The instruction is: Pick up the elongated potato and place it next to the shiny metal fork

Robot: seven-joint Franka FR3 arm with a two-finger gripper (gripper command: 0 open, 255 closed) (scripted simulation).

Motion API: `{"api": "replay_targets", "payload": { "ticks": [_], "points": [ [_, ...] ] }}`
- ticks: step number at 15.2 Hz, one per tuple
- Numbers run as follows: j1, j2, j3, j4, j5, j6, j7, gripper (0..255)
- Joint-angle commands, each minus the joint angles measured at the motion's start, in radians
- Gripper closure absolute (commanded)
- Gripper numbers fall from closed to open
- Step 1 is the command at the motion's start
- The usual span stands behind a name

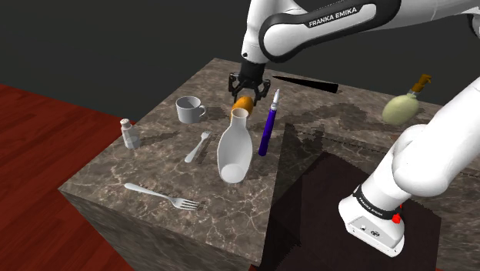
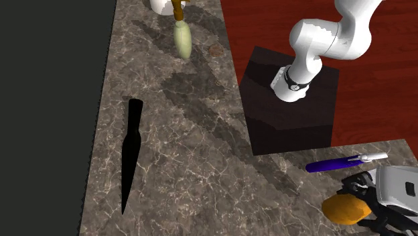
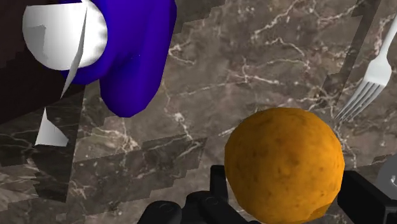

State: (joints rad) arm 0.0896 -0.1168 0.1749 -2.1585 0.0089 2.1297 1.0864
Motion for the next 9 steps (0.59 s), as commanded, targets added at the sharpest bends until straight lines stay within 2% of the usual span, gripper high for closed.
{"api": "replay_targets", "payload": {
  "ticks": [1, 9],
  "points": [
    [0.001, 0.006, 0.001, -0.02, -0.001, 0.027, 0.003, 255],
    [0.001, 0.051, 0.004, -0.084, -0.011, 0.134, 0.011, 255]
  ]
}}
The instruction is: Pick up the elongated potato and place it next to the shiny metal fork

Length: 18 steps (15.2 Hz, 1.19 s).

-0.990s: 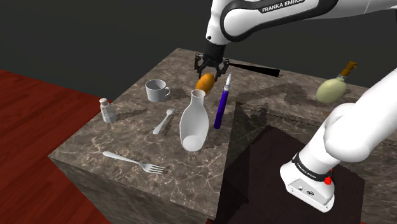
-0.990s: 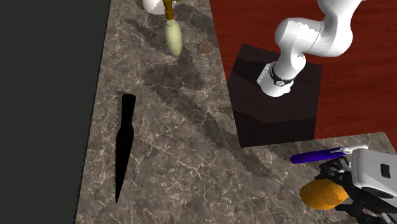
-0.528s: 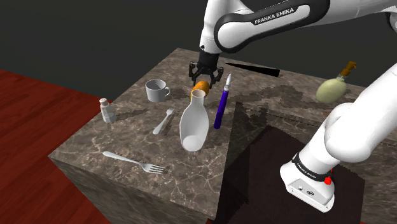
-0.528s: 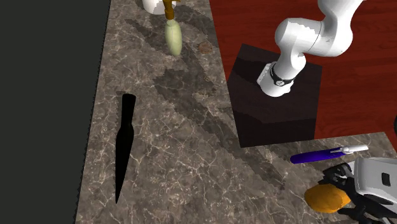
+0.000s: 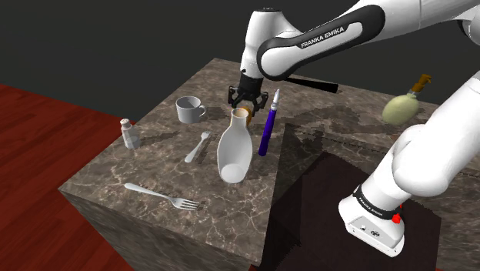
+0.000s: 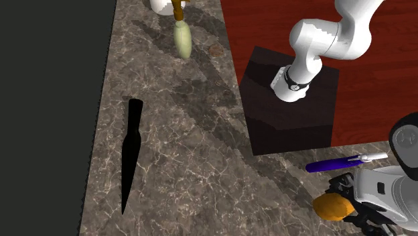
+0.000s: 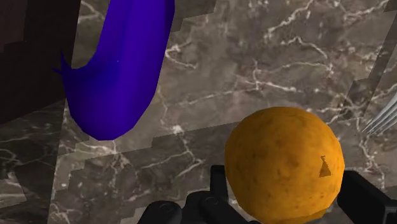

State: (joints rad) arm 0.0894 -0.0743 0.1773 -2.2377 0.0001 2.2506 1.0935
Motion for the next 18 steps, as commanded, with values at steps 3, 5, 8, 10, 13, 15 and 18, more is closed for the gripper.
{"api": "replay_targets", "payload": {
  "ticks": [3, 5, 8, 10, 13, 15, 18],
  "points": [
    [0.001, 0.029, 0.002, -0.025, -0.007, 0.054, 0.008, 255],
    [0.001, 0.043, 0.003, -0.038, -0.011, 0.081, 0.011, 255],
    [0.001, 0.067, 0.003, -0.055, -0.017, 0.121, 0.016, 255],
    [0.0, 0.084, 0.003, -0.065, -0.022, 0.148, 0.019, 255],
    [0.0, 0.088, 0.003, -0.068, -0.024, 0.155, 0.02, 255],
    [0.0, 0.088, 0.003, -0.068, -0.024, 0.155, 0.02, 255],
    [0.001, 0.088, 0.003, -0.068, -0.024, 0.155, 0.02, 255]
  ]
}}
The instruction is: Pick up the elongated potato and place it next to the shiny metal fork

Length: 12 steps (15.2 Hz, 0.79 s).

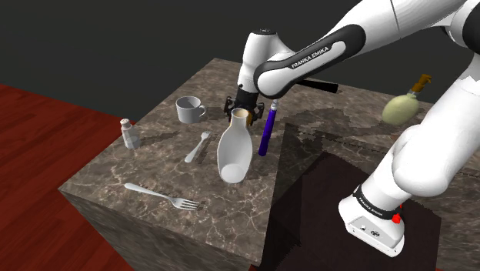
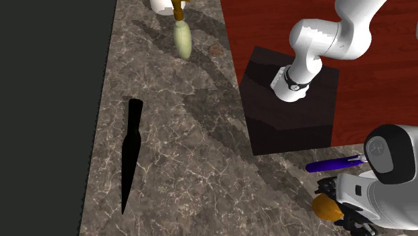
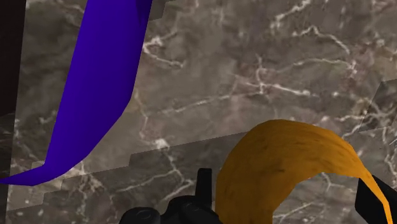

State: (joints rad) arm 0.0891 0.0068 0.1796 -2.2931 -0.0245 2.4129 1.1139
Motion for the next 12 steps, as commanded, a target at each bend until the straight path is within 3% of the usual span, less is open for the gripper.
{"api": "replay_targets", "payload": {
  "ticks": [1, 6, 10, 12],
  "points": [
    [0.0, 0.01, 0.0, -0.014, 0.001, -0.003, -0.001, 0],
    [0.001, 0.007, 0.001, -0.012, 0.001, -0.007, 0.0, 0],
    [0.001, -0.078, 0.0, 0.029, 0.024, -0.132, -0.016, 0],
    [0.002, -0.078, 0.0, 0.028, 0.024, -0.132, -0.016, 0]
  ]
}}
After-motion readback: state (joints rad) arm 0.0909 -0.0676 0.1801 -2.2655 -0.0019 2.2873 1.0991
